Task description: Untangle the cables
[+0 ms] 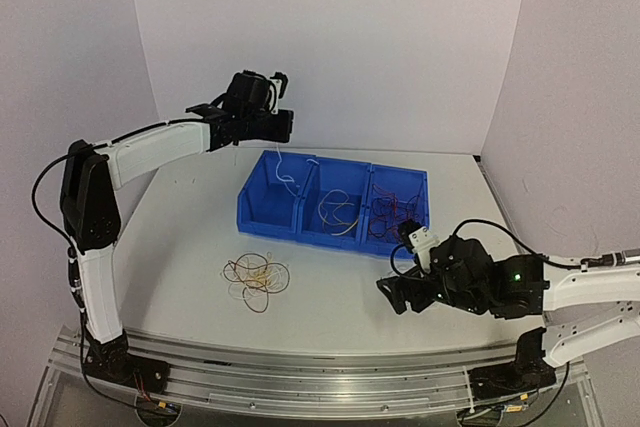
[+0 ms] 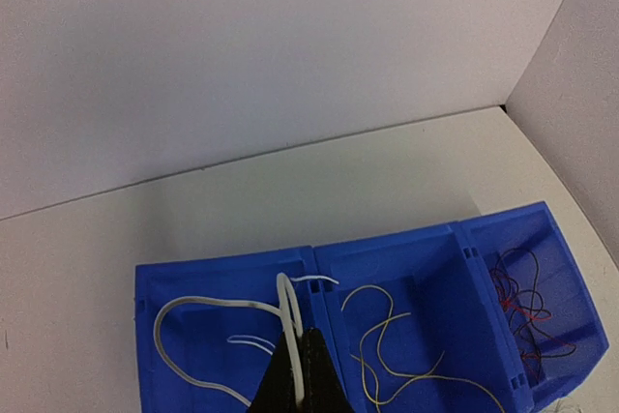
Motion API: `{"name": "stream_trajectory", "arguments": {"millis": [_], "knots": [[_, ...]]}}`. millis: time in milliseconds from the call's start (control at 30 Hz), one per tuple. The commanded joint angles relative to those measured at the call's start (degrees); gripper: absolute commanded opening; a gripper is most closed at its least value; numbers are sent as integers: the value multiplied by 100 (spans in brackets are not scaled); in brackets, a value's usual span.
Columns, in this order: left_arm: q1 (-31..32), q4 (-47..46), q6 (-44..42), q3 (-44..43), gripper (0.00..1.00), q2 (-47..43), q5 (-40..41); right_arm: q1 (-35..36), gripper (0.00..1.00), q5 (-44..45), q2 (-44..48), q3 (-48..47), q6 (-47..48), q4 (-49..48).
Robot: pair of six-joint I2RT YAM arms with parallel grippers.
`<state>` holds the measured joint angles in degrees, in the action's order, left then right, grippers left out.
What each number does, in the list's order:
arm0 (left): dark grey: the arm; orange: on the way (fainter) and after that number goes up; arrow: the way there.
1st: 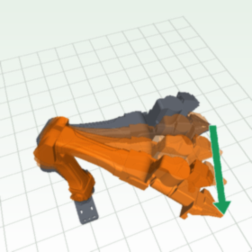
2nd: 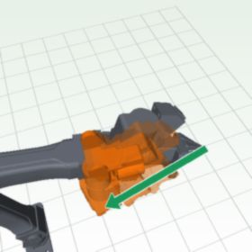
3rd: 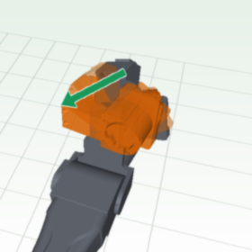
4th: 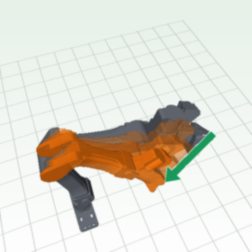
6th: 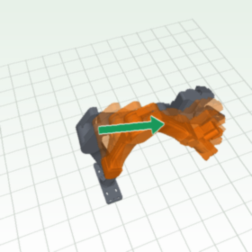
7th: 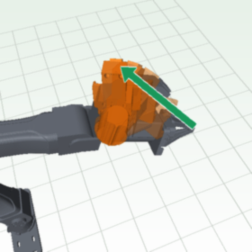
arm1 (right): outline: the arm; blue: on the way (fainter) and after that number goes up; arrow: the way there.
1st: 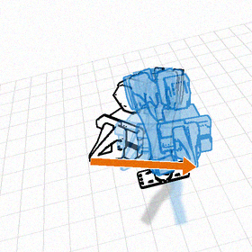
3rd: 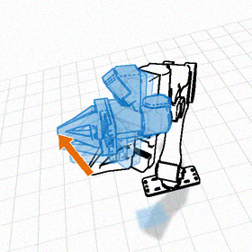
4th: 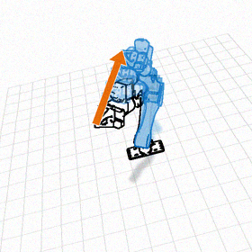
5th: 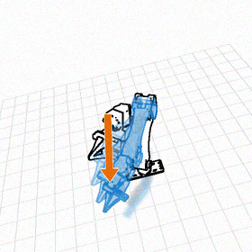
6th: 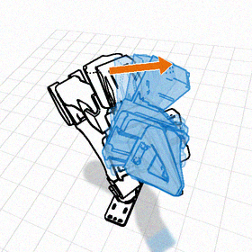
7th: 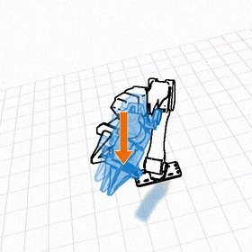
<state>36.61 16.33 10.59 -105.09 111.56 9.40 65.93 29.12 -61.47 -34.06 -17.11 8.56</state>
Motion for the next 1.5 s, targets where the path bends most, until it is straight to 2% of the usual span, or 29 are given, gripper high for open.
{"name": "stream_trajectory", "arguments": {"millis": [0,233,467,700,933,1167,1267,1400,1467], "knots": [[33,-110,95,386,0,128,-771,3,96,385,168,47,-172,122],[48,-146,345,850,1,327,-842,6,98,625,147,63,-409,258],[48,-82,299,453,1,798,-1401,1,98,611,66,6,-495,335],[49,-443,202,65,0,1081,-1817,1,98,657,93,19,-549,359],[39,-471,346,-419,0,1380,-1225,2,98,723,156,48,-593,374],[24,-563,536,-166,2,1470,-437,2,98,809,252,66,-571,421],[13,-607,565,-108,13,1455,-361,-1,98,804,296,60,-535,449],[13,-553,529,-148,37,1372,-395,4,98,806,311,53,-528,553],[13,-540,509,-145,46,1306,-447,0,98,828,310,21,-548,610]]}}
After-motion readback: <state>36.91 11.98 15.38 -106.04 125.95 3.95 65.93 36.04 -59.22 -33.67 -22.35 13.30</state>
